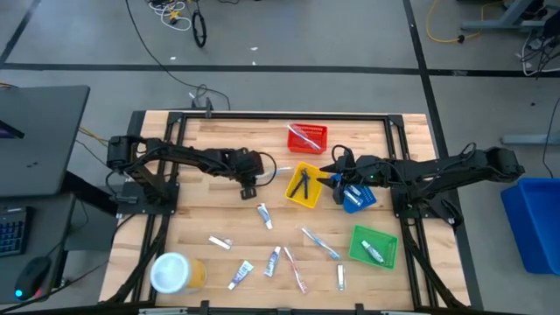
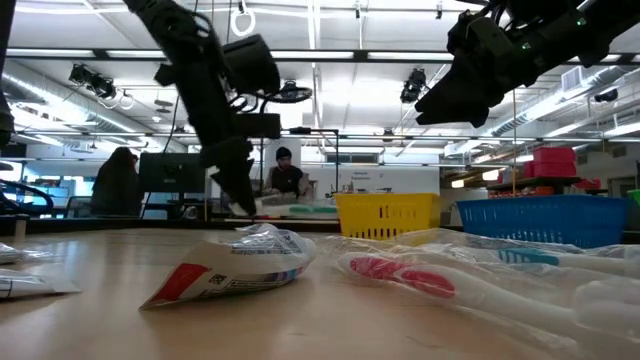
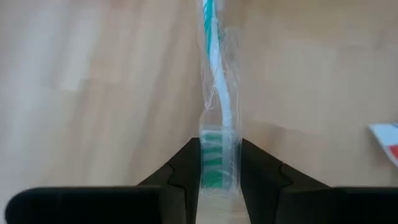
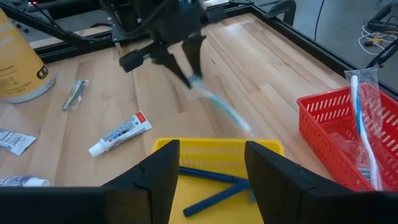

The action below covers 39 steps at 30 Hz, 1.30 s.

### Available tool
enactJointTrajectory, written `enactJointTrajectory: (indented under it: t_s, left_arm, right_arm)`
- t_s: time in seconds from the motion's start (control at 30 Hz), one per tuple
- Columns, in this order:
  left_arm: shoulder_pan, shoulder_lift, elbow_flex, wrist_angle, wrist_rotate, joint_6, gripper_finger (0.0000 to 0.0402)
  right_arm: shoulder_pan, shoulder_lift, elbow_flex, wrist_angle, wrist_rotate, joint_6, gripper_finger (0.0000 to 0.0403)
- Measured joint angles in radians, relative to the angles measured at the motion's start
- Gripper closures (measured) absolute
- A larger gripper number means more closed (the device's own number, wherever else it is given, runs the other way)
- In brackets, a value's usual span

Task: Pick & Place Travel size toiletries
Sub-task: Put the green toothbrush into the red bin

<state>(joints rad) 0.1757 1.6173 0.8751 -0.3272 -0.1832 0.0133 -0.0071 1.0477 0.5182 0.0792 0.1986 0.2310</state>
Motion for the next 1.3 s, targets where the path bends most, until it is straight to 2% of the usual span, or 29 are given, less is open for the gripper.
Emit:
enactJointTrajectory:
  t_s: [0.2,0.3,0.57,0.97,1.17,1.3]
  left_arm:
    - [0.004,0.000,0.187,-0.233,-0.132,0.109,0.0299]
    - [0.007,0.000,0.295,-0.285,-0.194,0.191,0.0296]
    - [0.054,0.051,0.526,-0.335,-0.202,0.399,0.0298]
    - [0.127,0.374,0.741,-0.349,-0.204,0.619,0.0297]
    - [0.127,0.483,0.843,-0.367,-0.309,0.776,0.0297]
    - [0.127,0.515,0.857,-0.372,-0.360,0.807,0.0291]
  right_arm:
    - [0.000,0.000,0.000,-0.001,0.000,0.000,0.0212]
    - [0.000,0.000,0.000,-0.001,0.000,0.000,0.0217]
    - [0.000,0.000,0.000,-0.001,0.000,-0.008,0.0218]
    - [0.000,0.000,0.000,-0.015,0.000,-0.011,0.0198]
    - [-0.001,0.000,0.000,-0.018,0.000,-0.026,0.0194]
    - [-0.001,0.000,0.000,-0.015,0.001,-0.046,0.0200]
